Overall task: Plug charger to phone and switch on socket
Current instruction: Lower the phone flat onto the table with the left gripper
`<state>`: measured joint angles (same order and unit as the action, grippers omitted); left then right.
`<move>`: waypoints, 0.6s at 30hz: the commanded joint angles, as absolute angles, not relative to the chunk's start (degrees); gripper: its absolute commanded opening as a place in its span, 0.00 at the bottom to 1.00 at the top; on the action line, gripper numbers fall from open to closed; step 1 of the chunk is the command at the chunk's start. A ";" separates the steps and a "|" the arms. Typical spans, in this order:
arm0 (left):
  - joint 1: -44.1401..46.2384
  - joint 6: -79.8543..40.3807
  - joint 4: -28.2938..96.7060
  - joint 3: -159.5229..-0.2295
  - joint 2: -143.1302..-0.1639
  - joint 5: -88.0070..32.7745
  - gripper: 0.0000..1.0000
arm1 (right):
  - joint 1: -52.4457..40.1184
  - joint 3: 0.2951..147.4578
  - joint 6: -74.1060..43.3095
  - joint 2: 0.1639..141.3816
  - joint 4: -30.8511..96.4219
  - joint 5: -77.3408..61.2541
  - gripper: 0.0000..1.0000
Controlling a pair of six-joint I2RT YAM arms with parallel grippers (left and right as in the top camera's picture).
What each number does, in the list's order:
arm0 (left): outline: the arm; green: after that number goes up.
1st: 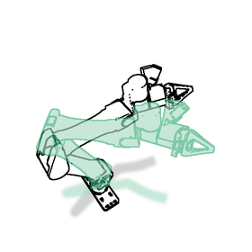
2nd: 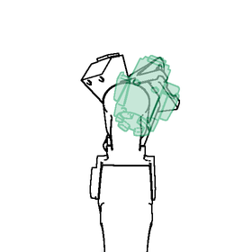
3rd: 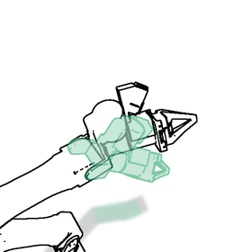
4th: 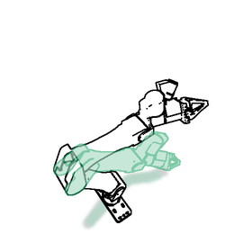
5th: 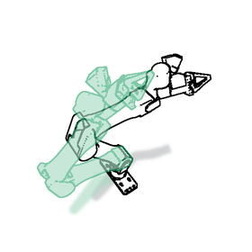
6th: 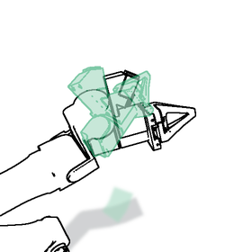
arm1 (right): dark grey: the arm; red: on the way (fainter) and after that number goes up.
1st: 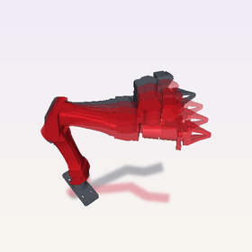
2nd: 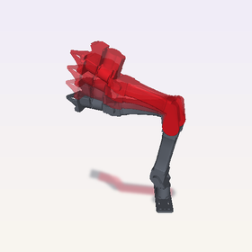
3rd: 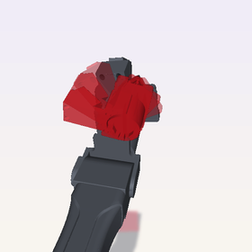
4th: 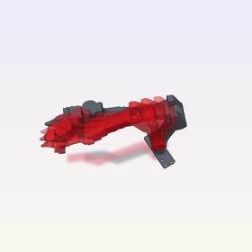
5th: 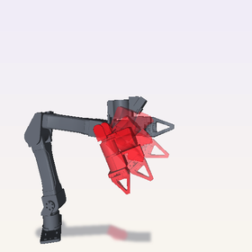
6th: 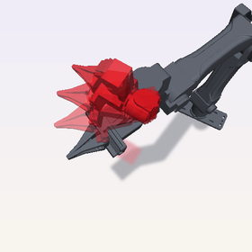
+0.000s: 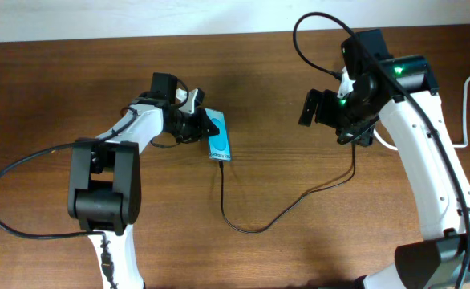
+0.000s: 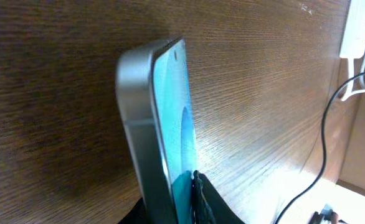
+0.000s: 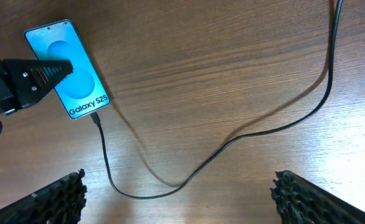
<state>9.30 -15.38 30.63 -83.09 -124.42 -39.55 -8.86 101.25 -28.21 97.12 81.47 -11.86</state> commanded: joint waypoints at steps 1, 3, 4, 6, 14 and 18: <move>9.10 -13.63 30.92 -83.50 -125.80 -35.99 0.18 | -8.71 102.24 -27.66 96.44 81.65 -12.19 0.98; 9.10 -13.63 30.92 -83.50 -125.80 -35.94 0.20 | -8.71 102.24 -27.66 96.44 81.56 -12.19 0.98; 9.10 -13.63 30.94 -83.50 -125.80 -35.48 0.23 | -8.71 102.24 -27.66 96.44 81.56 -12.19 0.98; 9.10 -13.63 30.92 -83.50 -125.80 -35.35 0.23 | -8.71 102.24 -27.66 96.44 81.56 -12.19 0.98; 9.10 -13.63 32.42 -83.50 -125.80 -32.93 0.37 | -8.71 102.24 -27.66 96.44 81.23 -12.19 0.98; 9.10 -13.63 32.42 -83.50 -125.80 -32.93 0.49 | -8.71 102.24 -27.68 96.44 81.25 -12.19 0.98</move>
<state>9.32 -14.33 32.08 -83.57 -124.42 -35.55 -8.86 101.25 -28.23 97.12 81.25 -11.88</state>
